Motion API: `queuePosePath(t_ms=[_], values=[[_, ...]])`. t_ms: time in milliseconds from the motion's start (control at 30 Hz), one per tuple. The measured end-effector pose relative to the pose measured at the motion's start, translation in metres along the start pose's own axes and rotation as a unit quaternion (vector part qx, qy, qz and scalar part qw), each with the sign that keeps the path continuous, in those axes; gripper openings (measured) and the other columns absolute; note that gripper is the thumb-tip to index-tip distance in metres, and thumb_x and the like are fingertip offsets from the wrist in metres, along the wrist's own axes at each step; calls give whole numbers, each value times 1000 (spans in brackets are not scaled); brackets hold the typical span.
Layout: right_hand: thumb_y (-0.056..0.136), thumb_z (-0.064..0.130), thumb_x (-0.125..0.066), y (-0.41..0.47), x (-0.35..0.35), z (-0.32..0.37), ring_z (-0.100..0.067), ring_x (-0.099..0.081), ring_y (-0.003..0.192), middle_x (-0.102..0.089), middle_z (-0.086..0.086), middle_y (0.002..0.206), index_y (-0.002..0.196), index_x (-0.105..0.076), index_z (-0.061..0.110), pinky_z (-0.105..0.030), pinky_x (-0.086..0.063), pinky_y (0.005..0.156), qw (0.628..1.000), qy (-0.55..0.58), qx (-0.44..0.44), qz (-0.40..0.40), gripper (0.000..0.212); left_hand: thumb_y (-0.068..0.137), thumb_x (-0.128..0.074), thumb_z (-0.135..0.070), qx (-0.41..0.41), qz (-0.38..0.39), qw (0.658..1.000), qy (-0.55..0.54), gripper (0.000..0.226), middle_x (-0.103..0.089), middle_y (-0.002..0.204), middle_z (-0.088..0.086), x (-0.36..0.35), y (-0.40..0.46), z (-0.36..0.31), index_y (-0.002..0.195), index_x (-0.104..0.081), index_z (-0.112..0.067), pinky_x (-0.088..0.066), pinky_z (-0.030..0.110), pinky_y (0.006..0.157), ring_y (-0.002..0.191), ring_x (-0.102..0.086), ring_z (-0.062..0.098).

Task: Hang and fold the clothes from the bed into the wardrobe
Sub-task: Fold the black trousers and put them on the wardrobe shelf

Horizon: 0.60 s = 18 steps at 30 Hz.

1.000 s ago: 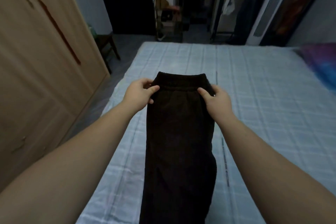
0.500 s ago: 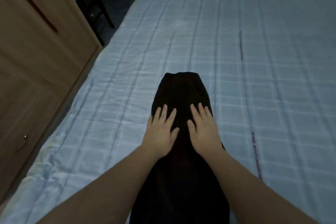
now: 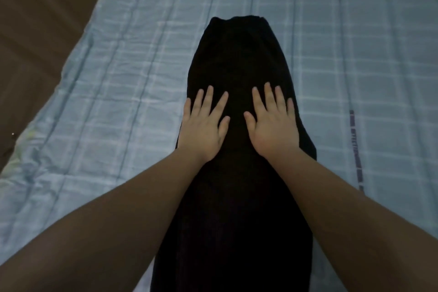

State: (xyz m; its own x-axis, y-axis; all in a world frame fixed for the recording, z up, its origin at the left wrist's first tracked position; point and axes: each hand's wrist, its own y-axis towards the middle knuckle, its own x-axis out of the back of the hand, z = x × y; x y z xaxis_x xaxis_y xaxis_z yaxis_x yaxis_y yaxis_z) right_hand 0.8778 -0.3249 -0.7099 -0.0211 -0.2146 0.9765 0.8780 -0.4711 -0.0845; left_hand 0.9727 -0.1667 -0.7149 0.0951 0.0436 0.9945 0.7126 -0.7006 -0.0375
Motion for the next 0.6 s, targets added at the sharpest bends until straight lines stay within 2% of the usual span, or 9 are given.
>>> queuePosePath(t_ms=[167, 300, 433, 600], values=[[102, 50, -28, -107, 25, 28, -24, -3, 154, -11, -5, 167, 159, -14, 25, -56, -9, 122, 999, -5, 41, 4, 63, 103, -18, -47, 5, 8, 1000, -21, 58, -9, 165, 9, 21, -87, -9, 158, -10, -30, -10, 52, 122, 153, -5, 29], [101, 53, -24, -199, 8, 23, -23, 0, 154, -8, -1, 167, 159, -10, 28, -58, -6, 122, 997, -16, -27, 68, 64, 101, -14, -48, 15, 67, 998, 1, 59, -10, 165, 8, 10, -175, -12, 158, -10, -32, -17, 53, 120, 152, -6, 31], [102, 52, -15, -224, -11, 15, -21, 0, 154, -8, 2, 167, 159, -9, 29, -56, -5, 122, 997, -14, -56, 58, 61, 104, -20, -42, 31, 58, 998, 10, 56, -12, 165, 7, -6, -188, -6, 158, -10, -32, -17, 53, 120, 152, -8, 33], [104, 46, -25, -261, -9, 22, -25, -1, 154, -8, -4, 167, 159, -13, 28, -53, -10, 123, 995, 20, -85, 42, 58, 103, -30, -38, 42, 36, 998, -27, 58, -13, 164, 14, 4, -230, -21, 157, -19, -21, -17, 50, 121, 151, -13, 33]])
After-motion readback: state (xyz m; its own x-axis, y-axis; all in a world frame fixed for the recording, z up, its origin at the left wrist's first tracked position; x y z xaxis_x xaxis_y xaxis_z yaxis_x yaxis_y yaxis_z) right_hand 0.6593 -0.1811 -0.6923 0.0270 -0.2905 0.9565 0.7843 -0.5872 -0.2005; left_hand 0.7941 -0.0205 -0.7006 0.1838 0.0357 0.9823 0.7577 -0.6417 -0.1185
